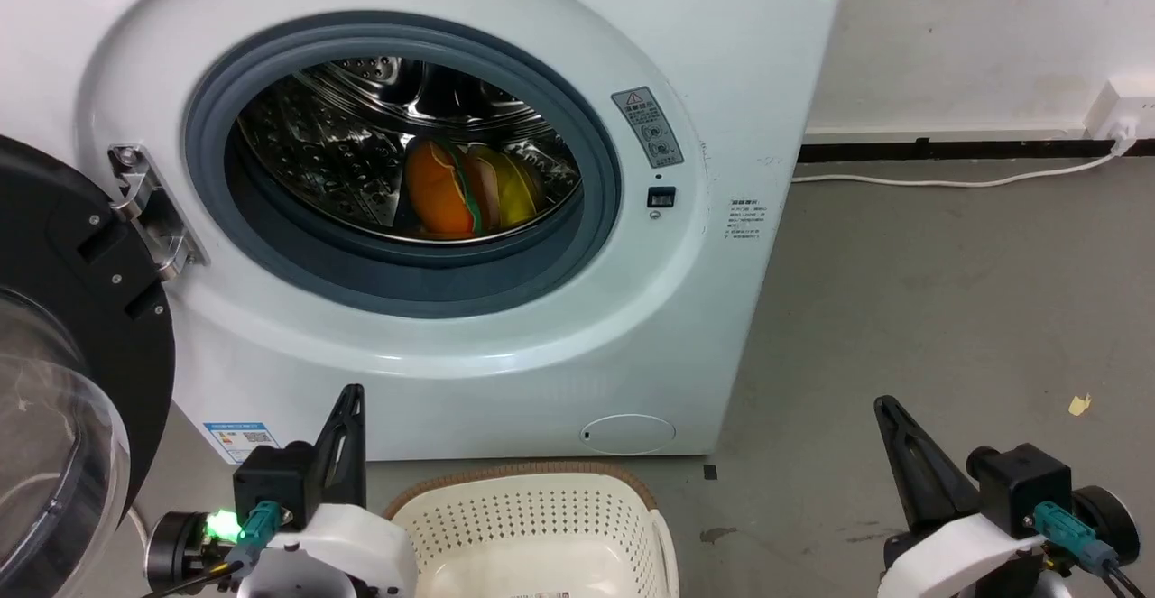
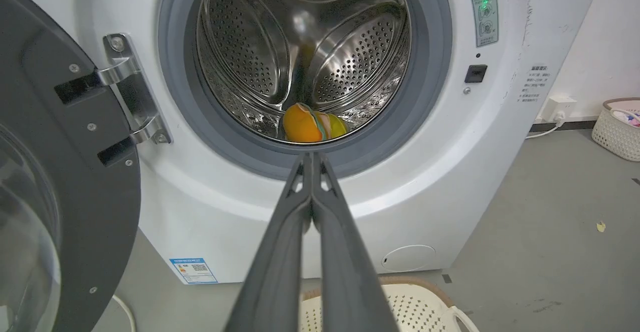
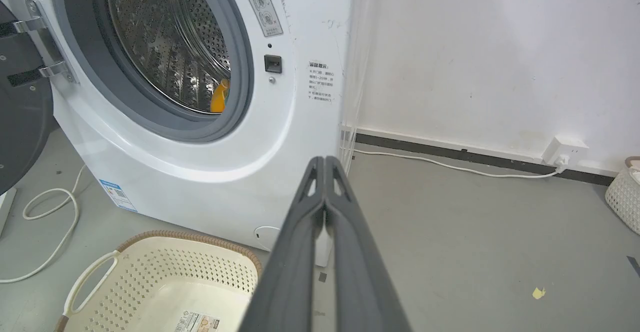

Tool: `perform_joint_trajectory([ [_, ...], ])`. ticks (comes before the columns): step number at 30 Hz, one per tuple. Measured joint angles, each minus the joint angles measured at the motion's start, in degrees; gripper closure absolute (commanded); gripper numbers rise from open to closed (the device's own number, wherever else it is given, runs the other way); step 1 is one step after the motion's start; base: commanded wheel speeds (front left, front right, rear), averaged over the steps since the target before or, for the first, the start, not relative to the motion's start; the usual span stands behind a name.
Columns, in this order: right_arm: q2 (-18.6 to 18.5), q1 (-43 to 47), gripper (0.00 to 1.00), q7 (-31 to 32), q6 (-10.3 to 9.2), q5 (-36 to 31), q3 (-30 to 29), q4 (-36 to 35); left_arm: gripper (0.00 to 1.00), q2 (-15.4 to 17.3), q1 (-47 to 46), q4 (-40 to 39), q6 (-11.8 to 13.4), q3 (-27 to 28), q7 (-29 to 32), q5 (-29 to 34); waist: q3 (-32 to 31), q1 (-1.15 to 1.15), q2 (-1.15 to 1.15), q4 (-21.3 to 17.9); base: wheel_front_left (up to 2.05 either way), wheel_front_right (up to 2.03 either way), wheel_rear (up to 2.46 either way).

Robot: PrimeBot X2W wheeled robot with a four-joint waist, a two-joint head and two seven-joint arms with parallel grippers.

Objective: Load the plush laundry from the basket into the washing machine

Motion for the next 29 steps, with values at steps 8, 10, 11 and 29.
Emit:
perform_joint_trajectory([
  [8, 0.00, -0.01, 1.00, 0.96, 0.00, -0.36, -0.01, -0.22, 1.00, -0.44, 0.03, -0.52, -0.10, 1.01, 0.88, 1.11, -0.28, 0.00, 0.00, -0.23, 0.00, 0.00, 0.00],
  [10, 0.00, -0.01, 1.00, 1.19, 0.00, -0.37, -0.01, -0.32, 1.00, -0.65, 0.04, -0.67, -0.41, 1.19, 1.08, 1.36, -0.35, 0.00, 0.00, -0.29, 0.00, 0.00, 0.00],
  [11, 0.00, -0.01, 1.00, 1.27, 0.00, -0.41, -0.01, -0.33, 1.00, -0.79, 0.04, -0.74, -0.49, 1.25, 1.09, 1.48, -0.39, 0.00, 0.00, -0.32, 0.00, 0.00, 0.00],
  [29, 0.00, -0.04, 1.00, 2.04, 0.00, -0.43, -0.02, -0.54, 1.00, -1.36, 0.12, -1.20, -0.53, 2.00, 2.02, 2.70, -0.59, 0.00, 0.00, -0.49, 0.00, 0.00, 0.00],
])
